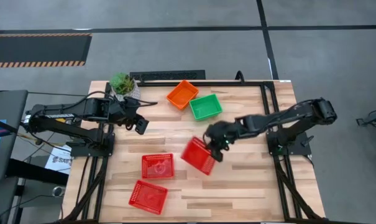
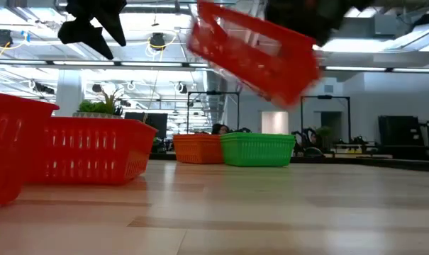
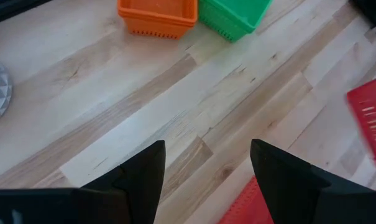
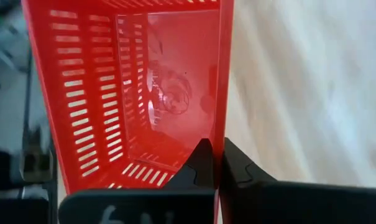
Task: Stack baskets by color
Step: Stack the right red bin on the top red bin
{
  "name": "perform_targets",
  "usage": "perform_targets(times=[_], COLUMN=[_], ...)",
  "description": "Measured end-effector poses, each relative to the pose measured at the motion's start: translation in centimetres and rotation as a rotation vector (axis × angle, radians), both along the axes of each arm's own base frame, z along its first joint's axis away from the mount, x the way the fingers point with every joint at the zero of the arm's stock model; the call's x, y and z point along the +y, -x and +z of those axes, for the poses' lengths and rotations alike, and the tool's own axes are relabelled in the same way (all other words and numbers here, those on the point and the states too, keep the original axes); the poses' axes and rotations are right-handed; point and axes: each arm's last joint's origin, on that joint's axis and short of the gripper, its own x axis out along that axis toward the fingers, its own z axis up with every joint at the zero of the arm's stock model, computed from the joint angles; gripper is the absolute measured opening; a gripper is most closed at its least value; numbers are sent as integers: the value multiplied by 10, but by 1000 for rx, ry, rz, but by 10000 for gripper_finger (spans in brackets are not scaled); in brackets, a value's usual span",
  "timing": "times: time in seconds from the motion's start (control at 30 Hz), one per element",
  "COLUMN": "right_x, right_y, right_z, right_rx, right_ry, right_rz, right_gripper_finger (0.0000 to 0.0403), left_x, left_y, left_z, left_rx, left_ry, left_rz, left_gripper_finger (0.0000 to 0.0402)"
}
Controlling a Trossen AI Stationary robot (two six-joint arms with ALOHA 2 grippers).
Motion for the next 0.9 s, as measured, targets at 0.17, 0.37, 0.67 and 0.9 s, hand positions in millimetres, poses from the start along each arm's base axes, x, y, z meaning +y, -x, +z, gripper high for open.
perform_targets(times=[0.17,0.37,0.67,0.9], right_x=[-11,-5,4,12], right_y=[-25,-80,-157,-192], right_z=[27,38,39,7], right_rx=[-191,-236,-232,-147], right_ry=[68,173,230,232], right_rz=[9,126,293,363], right_gripper_finger=[3,3,4,11], left_x=[0,0,-1,-2], left_y=[3,4,13,20], left_z=[-2,-2,-4,-3], left_rx=[29,36,81,96], left_ry=[11,27,57,70], left_rz=[13,30,40,57], left_gripper_finger=[224,224,224,224])
